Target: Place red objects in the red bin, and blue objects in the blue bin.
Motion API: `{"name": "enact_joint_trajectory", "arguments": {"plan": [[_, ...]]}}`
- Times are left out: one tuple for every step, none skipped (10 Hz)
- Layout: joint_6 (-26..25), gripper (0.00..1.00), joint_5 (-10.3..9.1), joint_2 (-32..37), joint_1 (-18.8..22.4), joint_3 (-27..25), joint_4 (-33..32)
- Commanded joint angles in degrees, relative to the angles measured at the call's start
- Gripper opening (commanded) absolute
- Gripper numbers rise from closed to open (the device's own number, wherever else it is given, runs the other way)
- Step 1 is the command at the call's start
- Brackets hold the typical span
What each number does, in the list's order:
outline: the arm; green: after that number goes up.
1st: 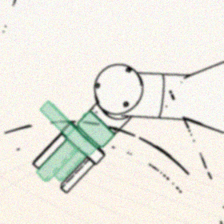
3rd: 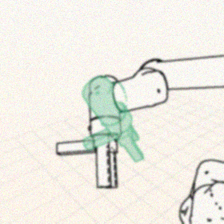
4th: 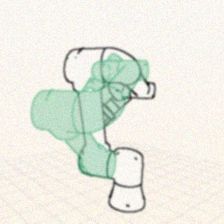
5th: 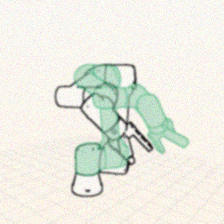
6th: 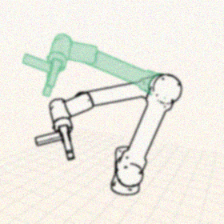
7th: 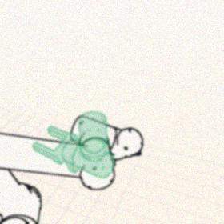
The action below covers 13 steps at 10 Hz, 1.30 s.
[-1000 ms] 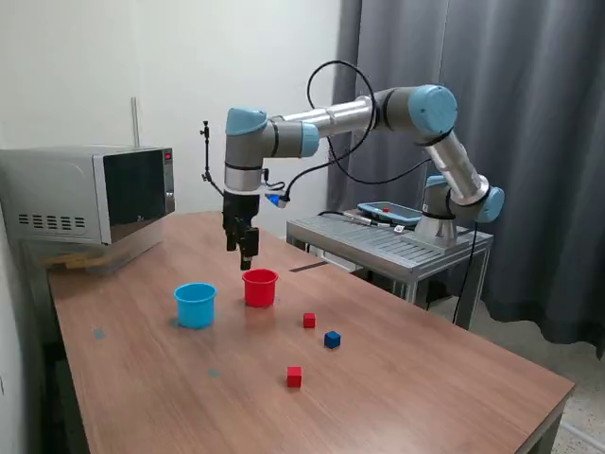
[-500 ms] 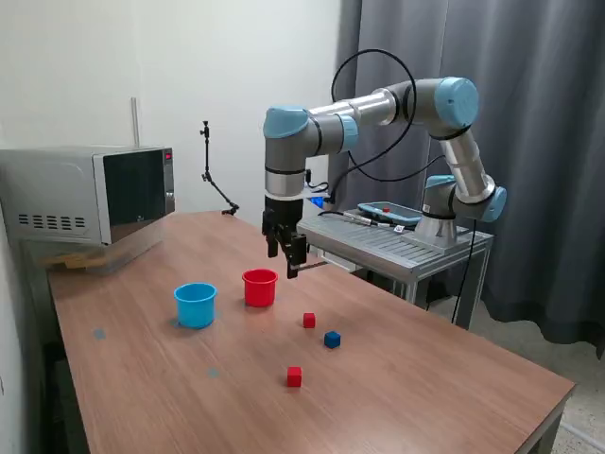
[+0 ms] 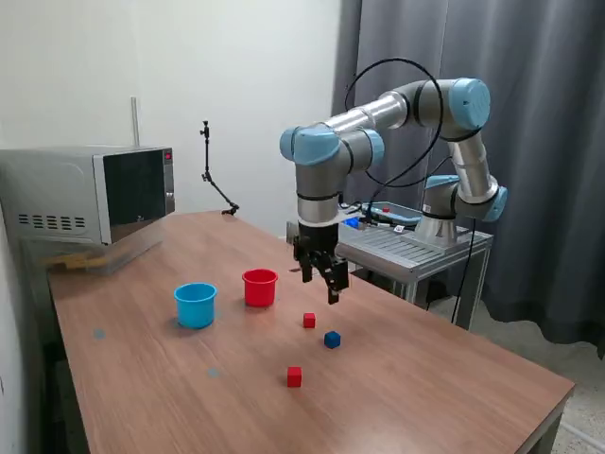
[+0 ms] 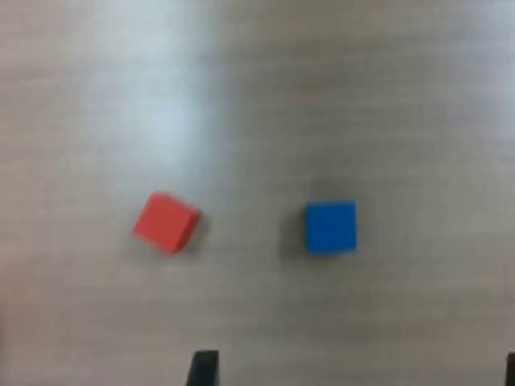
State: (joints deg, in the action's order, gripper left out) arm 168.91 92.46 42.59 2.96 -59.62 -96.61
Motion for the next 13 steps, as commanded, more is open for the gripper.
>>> {"name": "enact_joint_trajectory", "arguments": {"plan": [[-1.65,1.0,-0.44,0.29,1.0,-5.58,-1.73],[-1.66,1.0,-1.83,0.56,1.0,-7.42,-2.78],[-1.66,1.0,-3.85,0.99,1.0,-9.53,-4.71],[-1.66,1.0,-3.95,1.78,1.0,-11.55,-7.25],[-1.66,1.0,-3.96,2.31,1.0,-12.7,-9.28],[-1.66,1.0,-3.96,2.4,1.0,-13.58,-10.6],[-1.66,1.0,-3.96,2.67,1.08,-15.86,-12.88],[-1.66,1.0,-3.96,2.84,1.26,-17.97,-15.95],[-1.57,1.0,-3.96,2.93,0.83,-19.81,-18.5],[-1.48,1.0,-3.87,3.02,0.39,-20.96,-19.22],[-1.48,1.0,-3.69,3.28,-0.23,-21.67,-19.32],[-1.22,1.0,-3.26,3.28,-0.41,-21.85,-19.75],[-0.78,1.0,-2.12,3.28,-0.84,-21.85,-20.28]]}}
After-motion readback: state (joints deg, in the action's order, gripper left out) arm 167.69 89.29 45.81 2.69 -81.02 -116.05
